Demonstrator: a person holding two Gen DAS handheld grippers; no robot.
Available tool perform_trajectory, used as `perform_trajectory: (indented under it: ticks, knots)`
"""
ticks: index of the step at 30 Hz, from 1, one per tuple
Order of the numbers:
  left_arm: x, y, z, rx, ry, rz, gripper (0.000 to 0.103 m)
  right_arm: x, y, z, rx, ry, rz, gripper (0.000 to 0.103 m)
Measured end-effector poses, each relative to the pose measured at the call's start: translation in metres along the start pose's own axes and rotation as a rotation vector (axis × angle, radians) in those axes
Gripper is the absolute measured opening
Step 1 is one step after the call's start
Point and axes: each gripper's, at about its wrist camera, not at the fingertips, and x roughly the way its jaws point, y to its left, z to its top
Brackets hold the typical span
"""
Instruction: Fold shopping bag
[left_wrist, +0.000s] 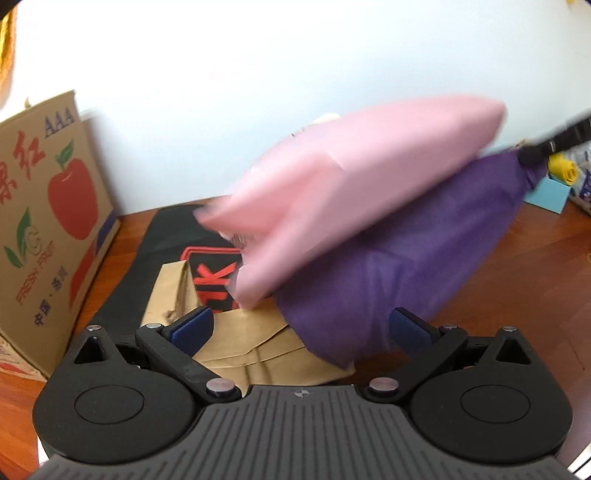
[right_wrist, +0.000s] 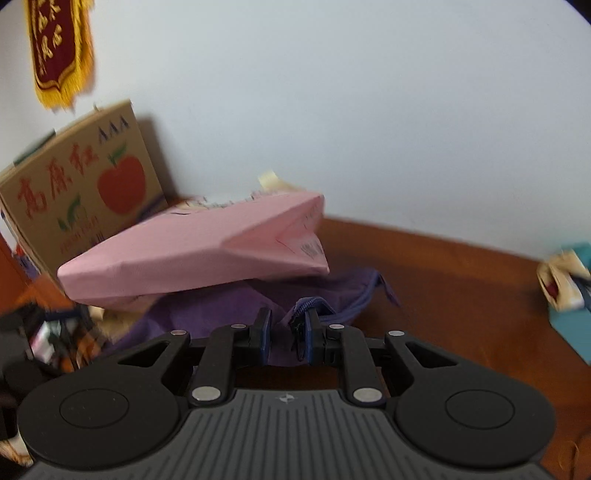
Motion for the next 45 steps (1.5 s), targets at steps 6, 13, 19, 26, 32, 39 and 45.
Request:
perform_trajectory:
  ticks: [6, 13, 19, 26, 32, 39, 45]
  knots:
    - [0.007, -0.04, 0.01, 0.01, -0.023, 0.014, 0.102, -0.017, -0.044, -0.053, 0.02, 0.085, -0.036, 0.021]
    - [0.012, -0.078, 0.02, 0.074, -0.046, -0.037, 0.102, -0.027, -0.081, -0.097, 0.014, 0.138, -0.09, 0.021]
    - [0.01, -0.114, 0.019, 0.178, -0.053, -0.14, 0.102, -0.029, -0.102, -0.121, 0.022, 0.166, -0.158, 0.022]
    - [0.016, -0.118, 0.023, 0.022, 0.016, -0.221, 0.102, -0.021, -0.117, -0.135, 0.041, 0.212, -0.195, 0.026]
    - [0.042, -0.107, 0.032, -0.201, 0.1, -0.226, 0.101, -0.029, -0.129, -0.134, 0.008, 0.206, -0.186, 0.064]
    - [0.081, -0.109, 0.025, -0.343, 0.154, -0.202, 0.101, -0.024, -0.148, -0.113, -0.027, 0.164, -0.144, 0.083]
    - [0.104, -0.117, 0.018, -0.411, 0.182, -0.235, 0.101, -0.009, -0.158, -0.097, -0.047, 0.173, -0.119, 0.083]
